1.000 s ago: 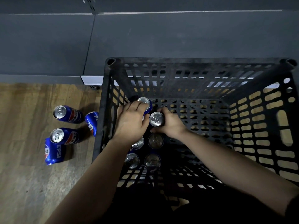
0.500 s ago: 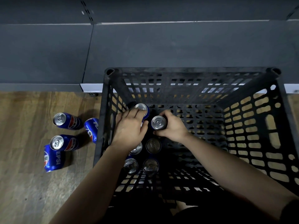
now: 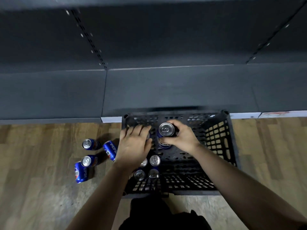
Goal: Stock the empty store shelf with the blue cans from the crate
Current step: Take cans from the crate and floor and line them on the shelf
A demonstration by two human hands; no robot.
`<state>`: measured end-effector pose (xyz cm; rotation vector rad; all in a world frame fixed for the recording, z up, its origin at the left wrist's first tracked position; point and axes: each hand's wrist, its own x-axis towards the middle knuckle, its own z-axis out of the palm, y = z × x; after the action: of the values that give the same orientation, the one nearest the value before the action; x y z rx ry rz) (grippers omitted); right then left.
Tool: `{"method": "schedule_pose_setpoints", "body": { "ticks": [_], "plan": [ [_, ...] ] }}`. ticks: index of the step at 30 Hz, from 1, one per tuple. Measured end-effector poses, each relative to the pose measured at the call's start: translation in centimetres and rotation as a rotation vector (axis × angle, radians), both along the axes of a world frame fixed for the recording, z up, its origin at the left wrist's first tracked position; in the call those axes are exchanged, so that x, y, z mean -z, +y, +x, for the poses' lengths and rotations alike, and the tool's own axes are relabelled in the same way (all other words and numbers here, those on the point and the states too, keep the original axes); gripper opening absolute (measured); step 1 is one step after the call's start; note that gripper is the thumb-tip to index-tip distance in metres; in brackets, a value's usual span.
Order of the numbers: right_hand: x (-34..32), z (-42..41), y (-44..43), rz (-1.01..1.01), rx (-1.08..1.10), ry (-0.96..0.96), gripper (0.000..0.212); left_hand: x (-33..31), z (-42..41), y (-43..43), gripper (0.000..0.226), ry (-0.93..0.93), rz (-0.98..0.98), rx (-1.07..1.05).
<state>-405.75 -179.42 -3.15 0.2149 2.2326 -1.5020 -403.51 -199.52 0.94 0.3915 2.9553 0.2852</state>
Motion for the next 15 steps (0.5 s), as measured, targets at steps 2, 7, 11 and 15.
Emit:
{"method": "schedule_pose_setpoints", "body": {
  "ticks": [2, 7, 11, 15],
  "plan": [
    [-5.2, -0.3, 0.4, -0.026, 0.017, 0.009, 0.051, -4.8, -0.4, 0.1, 0.046, 0.012, -0.001, 0.003],
    [-19.6, -1.1, 1.5, -0.037, 0.050, 0.061, 0.050, -17.5, -1.7, 1.0, 0.046, 0.094, 0.032, 0.034],
    [-30.7, -1.5, 2.4, -0.013, 0.080, 0.126, 0.048, -27.7, -2.8, 1.8, 0.043, 0.182, 0.066, 0.088],
    [-39.8, -1.7, 3.3, -0.017, 0.127, 0.175, 0.046, -36.6, -4.0, 2.5, 0.043, 0.252, 0.074, 0.126]
  ]
}}
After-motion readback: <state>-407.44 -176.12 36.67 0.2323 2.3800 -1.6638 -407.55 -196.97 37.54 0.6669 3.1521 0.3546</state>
